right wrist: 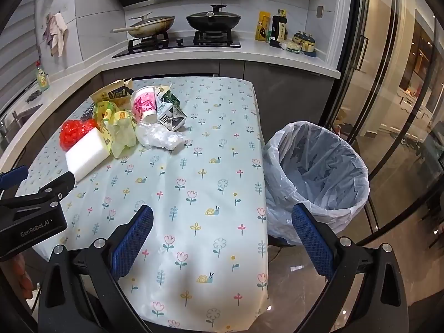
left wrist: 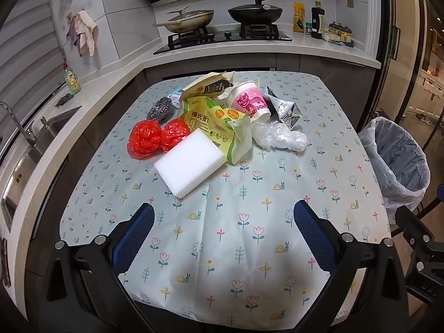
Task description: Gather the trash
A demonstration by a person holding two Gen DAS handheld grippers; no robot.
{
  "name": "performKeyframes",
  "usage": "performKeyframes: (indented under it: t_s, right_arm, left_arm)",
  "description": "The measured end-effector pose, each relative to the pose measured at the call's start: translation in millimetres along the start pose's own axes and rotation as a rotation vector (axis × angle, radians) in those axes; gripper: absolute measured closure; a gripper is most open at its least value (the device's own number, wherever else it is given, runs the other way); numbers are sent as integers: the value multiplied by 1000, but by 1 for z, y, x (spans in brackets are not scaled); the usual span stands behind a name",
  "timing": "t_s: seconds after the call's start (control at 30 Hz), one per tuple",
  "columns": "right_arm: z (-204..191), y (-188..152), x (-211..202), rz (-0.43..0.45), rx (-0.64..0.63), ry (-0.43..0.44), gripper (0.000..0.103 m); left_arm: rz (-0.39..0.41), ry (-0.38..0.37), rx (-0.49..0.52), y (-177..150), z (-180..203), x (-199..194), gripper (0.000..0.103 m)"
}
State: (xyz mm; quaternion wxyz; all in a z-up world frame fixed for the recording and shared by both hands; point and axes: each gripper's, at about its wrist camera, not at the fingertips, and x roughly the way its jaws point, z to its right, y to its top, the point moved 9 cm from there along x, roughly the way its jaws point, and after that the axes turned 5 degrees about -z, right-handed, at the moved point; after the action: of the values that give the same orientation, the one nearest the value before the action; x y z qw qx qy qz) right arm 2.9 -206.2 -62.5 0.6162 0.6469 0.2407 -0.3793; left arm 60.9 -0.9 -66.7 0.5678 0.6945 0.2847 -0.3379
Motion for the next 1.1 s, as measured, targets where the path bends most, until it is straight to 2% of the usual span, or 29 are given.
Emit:
performKeyframes:
  t_s: [1.1]
  right_arm:
    - [-7,-2,-11,18,-10,9,7]
  left_arm:
    - [14,11,-23,-2,-17,-15,7]
